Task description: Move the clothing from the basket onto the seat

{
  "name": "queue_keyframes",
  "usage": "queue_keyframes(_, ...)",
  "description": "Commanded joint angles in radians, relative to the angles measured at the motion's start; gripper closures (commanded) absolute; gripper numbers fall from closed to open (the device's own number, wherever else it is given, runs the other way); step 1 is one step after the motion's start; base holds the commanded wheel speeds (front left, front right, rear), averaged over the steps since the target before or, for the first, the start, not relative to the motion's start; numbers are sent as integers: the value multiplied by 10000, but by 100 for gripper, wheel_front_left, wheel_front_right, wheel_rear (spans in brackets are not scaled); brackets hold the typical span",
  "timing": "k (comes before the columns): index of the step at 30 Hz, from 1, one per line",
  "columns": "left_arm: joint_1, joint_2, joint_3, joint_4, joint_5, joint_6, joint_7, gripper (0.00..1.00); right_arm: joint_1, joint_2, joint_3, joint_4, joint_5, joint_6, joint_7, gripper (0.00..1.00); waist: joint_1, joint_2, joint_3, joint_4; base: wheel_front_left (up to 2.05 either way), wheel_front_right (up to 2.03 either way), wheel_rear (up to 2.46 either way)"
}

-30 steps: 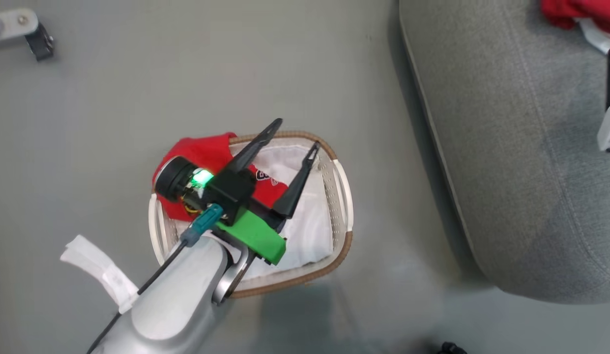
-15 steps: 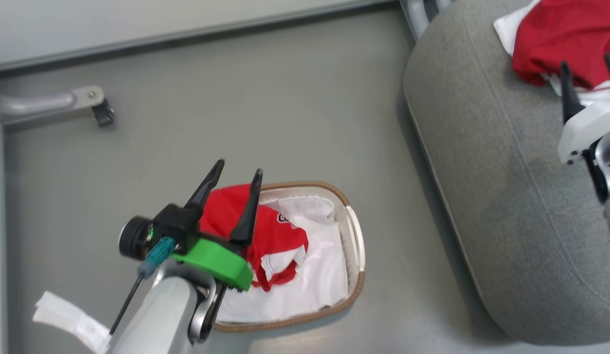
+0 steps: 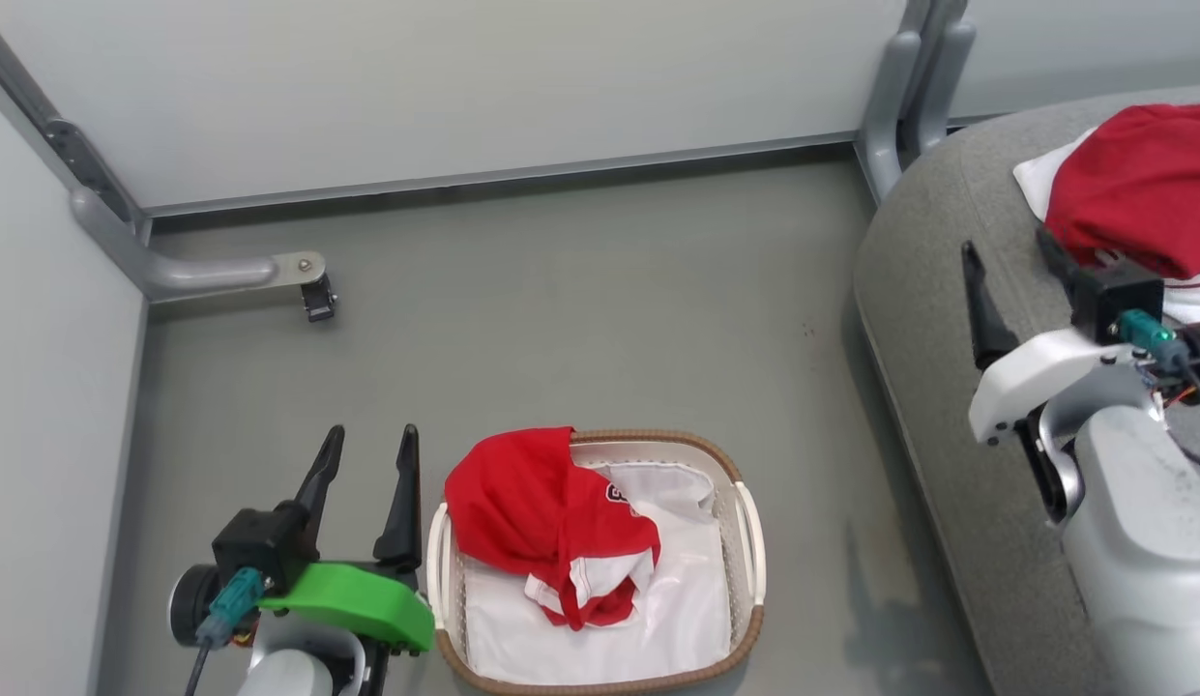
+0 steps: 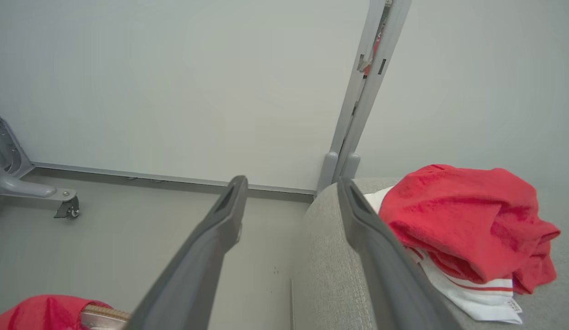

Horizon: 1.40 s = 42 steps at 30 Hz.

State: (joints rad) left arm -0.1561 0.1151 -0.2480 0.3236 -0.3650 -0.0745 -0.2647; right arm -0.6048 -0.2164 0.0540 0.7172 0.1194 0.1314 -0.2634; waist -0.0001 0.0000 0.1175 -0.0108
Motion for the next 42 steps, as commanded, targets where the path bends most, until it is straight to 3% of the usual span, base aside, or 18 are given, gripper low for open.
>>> queue_keyframes(1,272,-27,179,-75,110,61,6,0,394,63,-86,-232,-88,-14,-17,0,1,0,-266,271,0,0,0)
queue_keyframes(6,855,-268,912,-337,243,233,6,0,1447,643,-139,-1170,-224,-14,-18,0,1,0,-284,313,0,0,0)
queue_keyframes(17,1589,-537,1579,-572,609,-11,5,0,3520,1537,-102,-3094,-719,-14,-19,0,1,0,-479,332,0,0,0)
queue_keyframes(27,1887,-612,1559,-579,630,-191,7,0,4880,1634,474,-4195,177,-14,-19,0,1,0,-685,303,0,0,0)
queue_keyframes(42,1870,-641,1602,-406,598,-236,5,0,5175,1641,625,-4254,564,-14,-19,0,1,0,-802,318,0,0,0)
